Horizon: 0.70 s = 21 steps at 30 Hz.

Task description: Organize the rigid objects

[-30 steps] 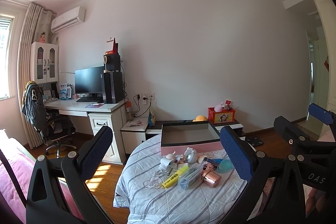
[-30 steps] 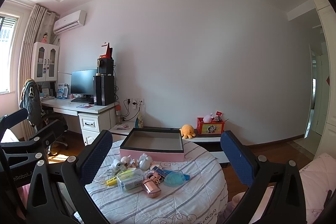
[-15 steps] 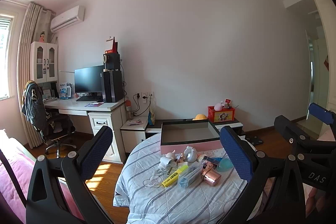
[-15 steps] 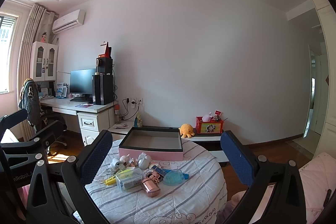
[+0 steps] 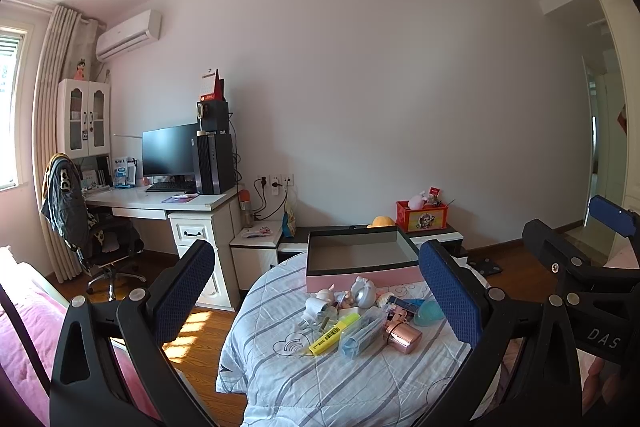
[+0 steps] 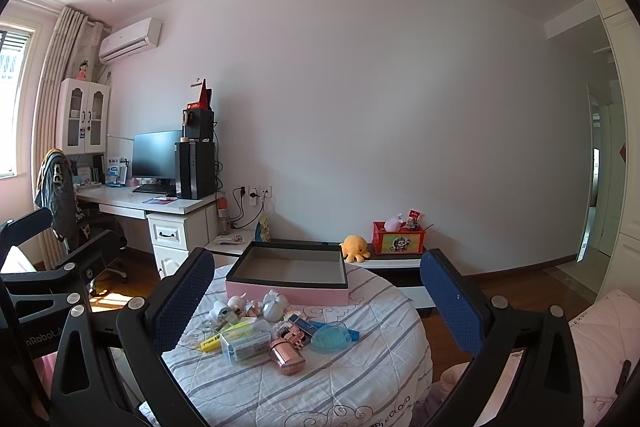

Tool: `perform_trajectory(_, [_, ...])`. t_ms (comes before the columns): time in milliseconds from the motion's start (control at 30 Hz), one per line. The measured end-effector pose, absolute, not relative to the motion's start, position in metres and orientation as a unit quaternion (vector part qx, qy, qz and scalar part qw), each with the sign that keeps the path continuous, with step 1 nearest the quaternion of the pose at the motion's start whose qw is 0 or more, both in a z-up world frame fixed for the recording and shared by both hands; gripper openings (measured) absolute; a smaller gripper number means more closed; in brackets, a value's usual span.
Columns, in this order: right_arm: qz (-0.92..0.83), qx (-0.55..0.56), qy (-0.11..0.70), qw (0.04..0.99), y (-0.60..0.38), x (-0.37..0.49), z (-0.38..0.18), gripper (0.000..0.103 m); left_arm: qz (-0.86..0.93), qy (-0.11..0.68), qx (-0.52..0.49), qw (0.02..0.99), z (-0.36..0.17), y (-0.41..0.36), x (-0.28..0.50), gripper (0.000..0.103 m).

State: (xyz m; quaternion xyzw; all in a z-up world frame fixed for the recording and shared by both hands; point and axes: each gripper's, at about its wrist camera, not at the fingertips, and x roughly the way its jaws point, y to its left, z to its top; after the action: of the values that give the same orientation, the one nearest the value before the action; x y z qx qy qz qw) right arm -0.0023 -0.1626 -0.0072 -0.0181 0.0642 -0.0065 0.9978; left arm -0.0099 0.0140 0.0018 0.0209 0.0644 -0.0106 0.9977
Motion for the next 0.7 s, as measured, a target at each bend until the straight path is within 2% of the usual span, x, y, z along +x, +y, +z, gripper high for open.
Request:
perform_trajectory(433, [-0.008, -0.02, 0.069, 0.997, -0.162, 0.0, -0.011, 0.103, -0.011, 0.068, 0.021, 0.997, 0.0, 0.014, -0.009, 0.103])
perform_trajectory(700, [-0.007, -0.02, 0.081, 0.997, -0.163, 0.01, -0.017, 0.103, -0.017, 0.082, 0.019, 0.996, -0.019, 0.015, 0.004, 0.103])
